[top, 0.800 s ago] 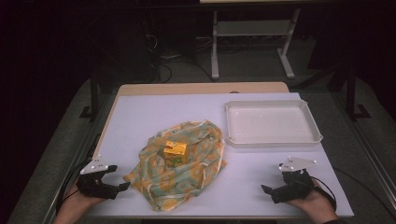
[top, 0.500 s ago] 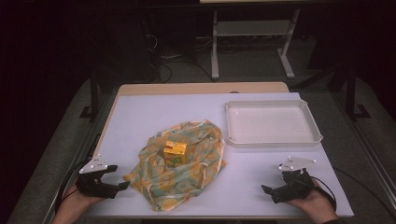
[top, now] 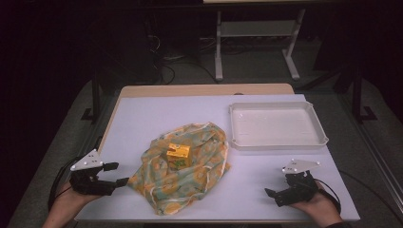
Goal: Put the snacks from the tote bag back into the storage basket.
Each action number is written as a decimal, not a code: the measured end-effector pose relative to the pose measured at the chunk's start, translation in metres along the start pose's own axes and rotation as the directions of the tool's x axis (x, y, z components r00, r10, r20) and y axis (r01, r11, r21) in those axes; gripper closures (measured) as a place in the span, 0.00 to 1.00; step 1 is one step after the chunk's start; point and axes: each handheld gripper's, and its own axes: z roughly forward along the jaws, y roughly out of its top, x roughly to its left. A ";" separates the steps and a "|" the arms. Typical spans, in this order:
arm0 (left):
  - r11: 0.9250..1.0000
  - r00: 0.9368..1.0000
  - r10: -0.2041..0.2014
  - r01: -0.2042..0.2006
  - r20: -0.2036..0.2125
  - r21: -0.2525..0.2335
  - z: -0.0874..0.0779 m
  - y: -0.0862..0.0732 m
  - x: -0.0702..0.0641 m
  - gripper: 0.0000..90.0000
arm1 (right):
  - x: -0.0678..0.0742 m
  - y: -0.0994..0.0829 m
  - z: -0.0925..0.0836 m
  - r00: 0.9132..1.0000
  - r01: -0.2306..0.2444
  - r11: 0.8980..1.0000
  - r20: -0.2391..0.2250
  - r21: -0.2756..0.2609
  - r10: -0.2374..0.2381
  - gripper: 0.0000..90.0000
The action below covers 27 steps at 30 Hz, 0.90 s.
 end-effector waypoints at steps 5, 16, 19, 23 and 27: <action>0.999 0.999 0.032 -0.032 0.018 -0.020 -0.004 0.015 -0.003 0.35 | 0.000 0.000 0.001 1.000 0.002 1.000 -0.005 0.002 -0.002 0.00; 0.994 0.994 0.098 -0.095 0.053 -0.059 0.000 0.050 -0.011 0.39 | 0.000 0.001 0.002 1.000 0.000 1.000 -0.008 0.003 0.000 0.00; 0.990 0.989 0.131 -0.127 0.068 -0.067 0.005 0.063 -0.015 0.40 | 0.000 0.001 0.002 1.000 -0.001 1.000 -0.009 0.004 0.001 0.00; 0.986 0.985 0.155 -0.150 0.078 -0.067 0.011 0.074 -0.019 0.41 | 0.000 0.001 0.002 1.000 -0.002 1.000 -0.011 0.004 0.002 0.00; 0.981 0.979 0.185 -0.179 0.090 -0.068 0.018 0.086 -0.023 0.43 | 0.000 0.001 0.002 1.000 -0.002 1.000 -0.012 0.005 0.002 0.00</action>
